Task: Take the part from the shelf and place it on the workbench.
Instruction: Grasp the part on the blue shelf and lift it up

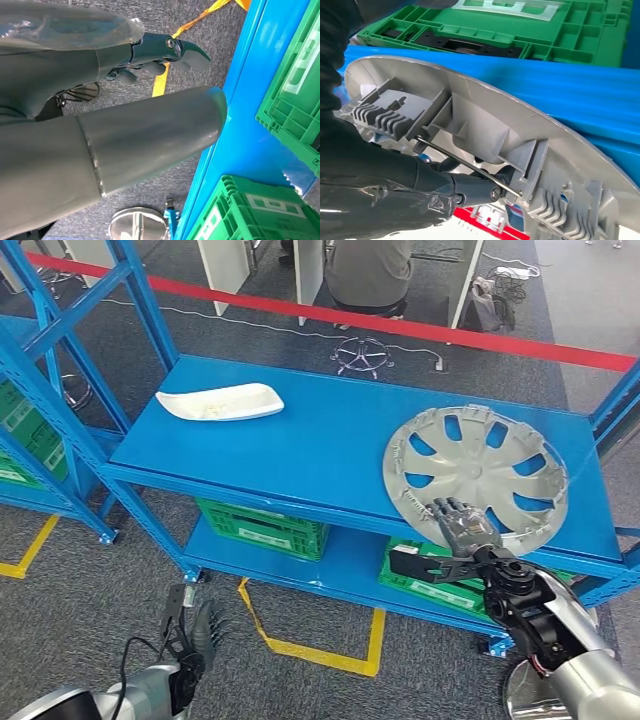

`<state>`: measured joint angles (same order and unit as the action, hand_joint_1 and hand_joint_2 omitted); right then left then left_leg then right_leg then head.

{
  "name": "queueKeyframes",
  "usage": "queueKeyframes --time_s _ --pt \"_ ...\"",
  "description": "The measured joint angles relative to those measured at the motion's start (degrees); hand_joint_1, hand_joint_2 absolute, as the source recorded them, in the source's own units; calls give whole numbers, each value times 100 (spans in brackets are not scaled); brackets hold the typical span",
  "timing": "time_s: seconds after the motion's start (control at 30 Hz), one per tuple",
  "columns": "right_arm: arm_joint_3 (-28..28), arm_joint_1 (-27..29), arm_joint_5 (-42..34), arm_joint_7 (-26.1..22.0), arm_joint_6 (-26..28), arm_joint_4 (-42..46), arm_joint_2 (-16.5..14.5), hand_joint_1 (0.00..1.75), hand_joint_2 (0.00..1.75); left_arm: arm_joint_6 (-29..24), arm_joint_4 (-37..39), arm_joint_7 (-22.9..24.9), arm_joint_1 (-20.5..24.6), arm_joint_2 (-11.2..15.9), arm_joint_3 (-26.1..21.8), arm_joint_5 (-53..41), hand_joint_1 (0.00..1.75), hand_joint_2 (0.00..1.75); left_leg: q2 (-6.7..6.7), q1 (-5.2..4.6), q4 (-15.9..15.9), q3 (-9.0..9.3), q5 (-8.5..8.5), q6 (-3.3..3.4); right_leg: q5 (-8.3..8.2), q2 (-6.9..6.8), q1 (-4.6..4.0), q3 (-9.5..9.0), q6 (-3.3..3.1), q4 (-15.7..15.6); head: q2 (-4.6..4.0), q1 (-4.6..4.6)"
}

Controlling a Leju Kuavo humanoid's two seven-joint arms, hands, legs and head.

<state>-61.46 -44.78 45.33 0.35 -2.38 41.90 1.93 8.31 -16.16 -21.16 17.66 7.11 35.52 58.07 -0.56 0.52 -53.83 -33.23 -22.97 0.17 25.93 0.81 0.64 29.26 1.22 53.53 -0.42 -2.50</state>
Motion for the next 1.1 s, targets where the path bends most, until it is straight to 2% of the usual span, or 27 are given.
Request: queueKeyframes --time_s 0.33,0.37,0.47,0.5,1.1 --pt "-71 -1 154 -22 120 -138 -147 0 175 -5 -1 0 20 -23 0 34 0 0 0 2 0 1 0 0 1 0 -2 0 -1 0 0 1" --pt "-82 -2 181 -9 131 -152 -158 11 175 -7 -1 0 22 -25 0 37 0 0 0 2 0 1 0 -1 1 0 -3 0 -1 0 0 1" --pt "-111 -5 245 29 156 -196 -181 142 175 -10 -1 1 28 -29 0 42 0 0 0 3 0 2 0 -1 1 0 -3 -1 -1 0 0 1" --pt "-115 -6 263 42 159 -209 -187 175 175 -10 0 1 29 -30 0 43 0 0 0 3 1 3 0 -1 1 0 -4 -1 -1 0 0 1" --pt "-133 -93 444 137 170 -293 -226 175 175 -20 -2 2 33 -45 0 50 0 0 1 3 1 19 -1 -1 1 0 -3 -15 -2 -1 0 1"
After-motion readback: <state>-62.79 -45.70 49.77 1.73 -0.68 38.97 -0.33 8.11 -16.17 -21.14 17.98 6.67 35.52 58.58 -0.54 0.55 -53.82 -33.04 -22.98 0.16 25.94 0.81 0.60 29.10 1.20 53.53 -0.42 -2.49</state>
